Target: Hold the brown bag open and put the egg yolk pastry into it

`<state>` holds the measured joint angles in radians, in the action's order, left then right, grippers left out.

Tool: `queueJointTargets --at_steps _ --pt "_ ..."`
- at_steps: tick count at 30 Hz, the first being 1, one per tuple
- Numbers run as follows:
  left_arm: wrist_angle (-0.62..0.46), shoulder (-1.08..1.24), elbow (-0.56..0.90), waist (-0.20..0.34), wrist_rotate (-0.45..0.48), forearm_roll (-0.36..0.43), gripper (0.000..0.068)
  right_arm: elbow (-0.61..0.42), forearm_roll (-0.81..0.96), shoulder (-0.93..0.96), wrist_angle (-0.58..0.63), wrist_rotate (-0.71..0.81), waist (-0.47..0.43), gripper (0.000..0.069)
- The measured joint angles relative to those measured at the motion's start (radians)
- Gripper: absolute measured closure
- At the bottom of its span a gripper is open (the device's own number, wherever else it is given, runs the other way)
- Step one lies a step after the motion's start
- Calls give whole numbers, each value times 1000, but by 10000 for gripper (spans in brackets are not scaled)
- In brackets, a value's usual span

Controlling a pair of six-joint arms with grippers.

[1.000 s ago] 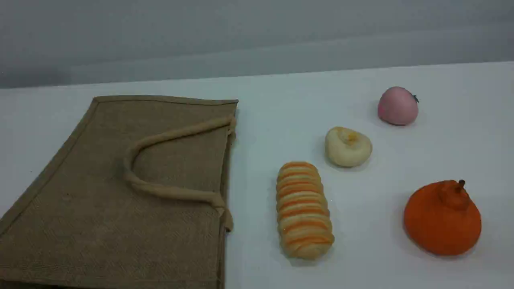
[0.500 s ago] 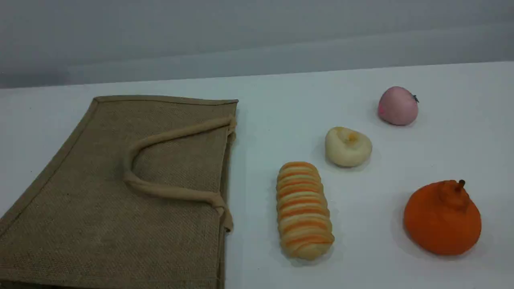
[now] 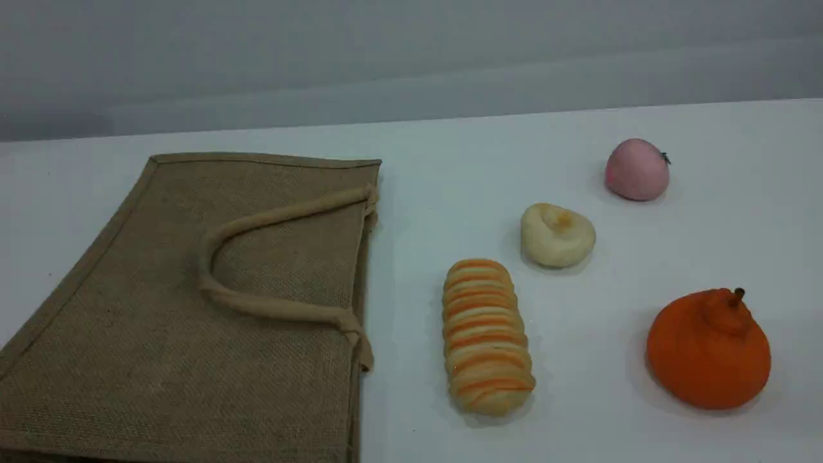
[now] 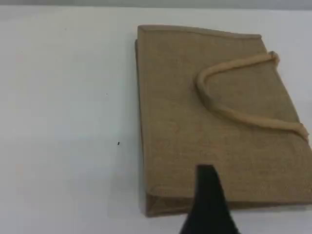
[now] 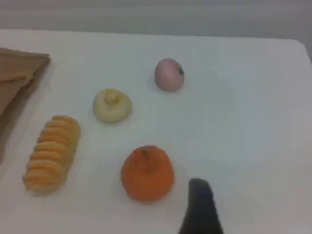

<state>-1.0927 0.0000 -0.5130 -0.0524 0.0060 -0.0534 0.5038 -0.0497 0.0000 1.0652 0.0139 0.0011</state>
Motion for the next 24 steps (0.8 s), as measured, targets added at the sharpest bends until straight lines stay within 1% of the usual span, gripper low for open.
queueJointTargets --at_steps 12,15,18,21,24 --pt "0 0 1 0 0 0 235 0 -3 0 0 0 0 247" --pt "28 0 1 0 0 -2 235 0 -8 0 0 3 0 247" --pt "25 0 1 0 0 -7 235 5 -30 0 -4 11 0 247" --pt "34 3 -14 0 43 -36 235 18 -40 0 -28 8 0 247" --pt "62 30 -50 0 95 -88 235 33 -74 0 -78 8 0 247"
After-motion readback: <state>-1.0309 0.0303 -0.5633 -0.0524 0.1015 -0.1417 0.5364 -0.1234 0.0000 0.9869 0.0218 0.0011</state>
